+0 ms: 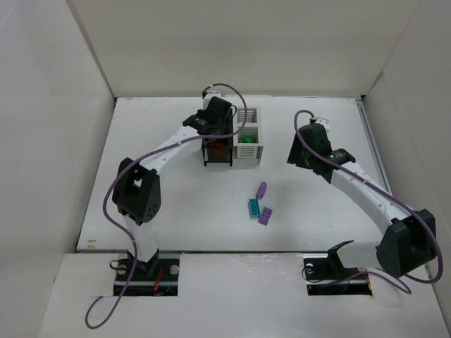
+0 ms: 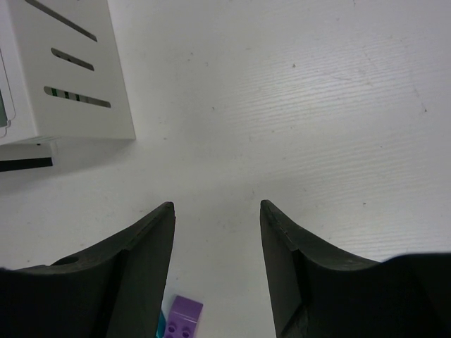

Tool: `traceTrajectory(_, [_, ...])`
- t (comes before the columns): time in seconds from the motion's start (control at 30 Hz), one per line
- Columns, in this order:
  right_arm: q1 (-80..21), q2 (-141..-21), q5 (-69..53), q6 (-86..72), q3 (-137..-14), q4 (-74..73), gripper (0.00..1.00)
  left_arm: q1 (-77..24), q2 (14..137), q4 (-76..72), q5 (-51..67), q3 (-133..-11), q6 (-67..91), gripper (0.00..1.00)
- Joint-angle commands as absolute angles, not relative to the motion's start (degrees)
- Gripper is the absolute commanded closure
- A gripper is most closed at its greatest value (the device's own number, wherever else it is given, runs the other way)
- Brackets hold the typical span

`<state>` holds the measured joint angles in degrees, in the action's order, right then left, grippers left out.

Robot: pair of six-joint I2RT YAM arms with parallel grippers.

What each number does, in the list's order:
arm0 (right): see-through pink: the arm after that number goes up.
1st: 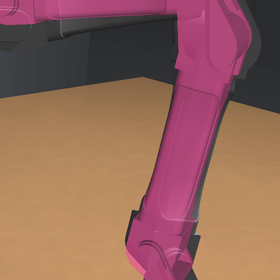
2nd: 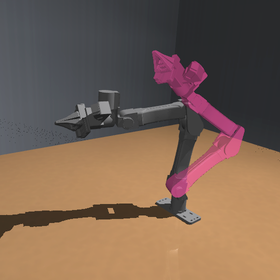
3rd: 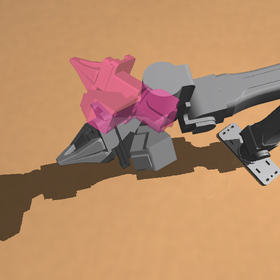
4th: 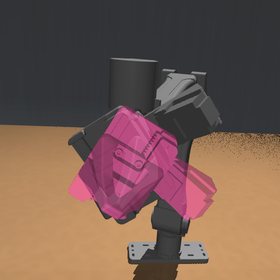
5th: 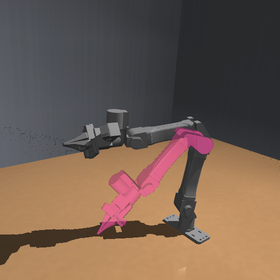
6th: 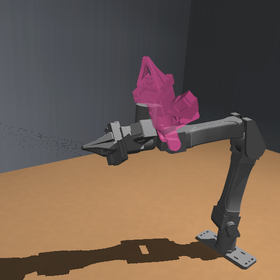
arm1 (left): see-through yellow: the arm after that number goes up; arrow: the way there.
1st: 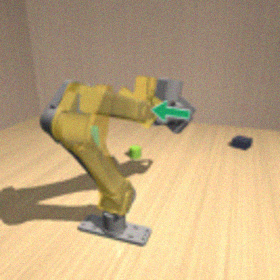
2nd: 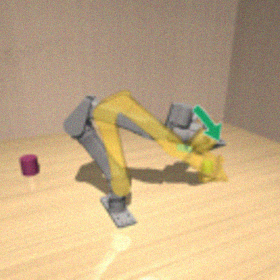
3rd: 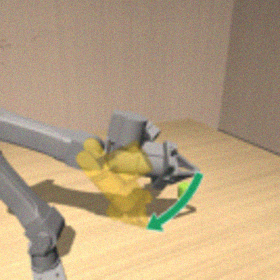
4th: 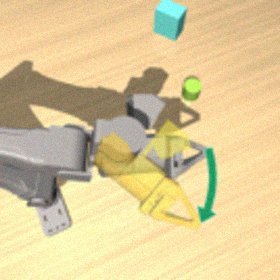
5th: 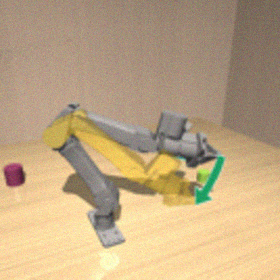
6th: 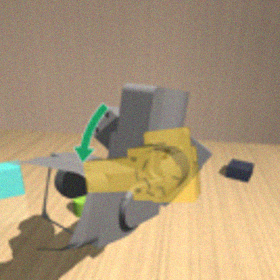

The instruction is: Sort the legos into containers by color

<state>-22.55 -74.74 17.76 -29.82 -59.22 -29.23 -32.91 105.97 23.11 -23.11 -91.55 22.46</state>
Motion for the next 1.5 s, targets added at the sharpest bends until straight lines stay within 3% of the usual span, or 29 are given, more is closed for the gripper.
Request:
traceTrajectory(0.0, [-22.24,-74.88,17.76,-29.27,-62.05,-27.07,0.43,-32.52,104.33,23.03,-22.76,-94.92,21.97,0.63])
traceTrajectory(0.07, [-21.71,-75.40,17.75,-29.27,-62.05,-27.07,0.43,-32.52,104.33,23.03,-22.76,-94.92,21.97,0.48])
traceTrajectory(0.23, [-21.71,-74.80,16.70,-29.88,-61.52,-27.07,0.40,-32.52,103.10,23.55,-22.24,-94.92,21.97,0.42])
traceTrajectory(0.33, [-21.71,-74.79,14.69,-29.27,-60.38,-27.07,0.39,-32.52,100.39,23.55,-22.24,-93.17,22.84,0.33])
traceTrajectory(0.4, [-23.11,-74.79,13.89,-29.27,-59.77,-27.07,0.38,-32.52,98.01,23.55,-21.45,-89.84,24.08,0.16])
traceTrajectory(0.5, [-26.79,-74.79,11.96,-29.27,-57.05,-24.44,0.35,-32.52,91.34,21.19,-18.47,-82.22,25.31,0.00])
traceTrajectory(0.67, [-33.21,-77.95,11.95,-34.10,-54.15,-20.40,0.28,-33.04,80.36,20.48,-17.93,-70.42,31.98,0.00])
traceTrajectory(0.87, [-39.37,-83.66,13.80,-39.28,-52.91,-16.79,0.28,-37.43,73.83,22.24,-18.46,-59.08,37.44,0.00])
traceTrajectory(1.3, [-41.92,-90.96,18.89,-46.85,-50.63,-15.38,0.28,-40.86,66.88,26.02,-18.98,-52.82,44.47,0.00])
traceTrajectory(1.47, [-41.92,-93.16,18.90,-47.37,-50.63,-14.06,0.37,-40.87,65.84,27.25,-18.98,-52.30,45.61,0.00])
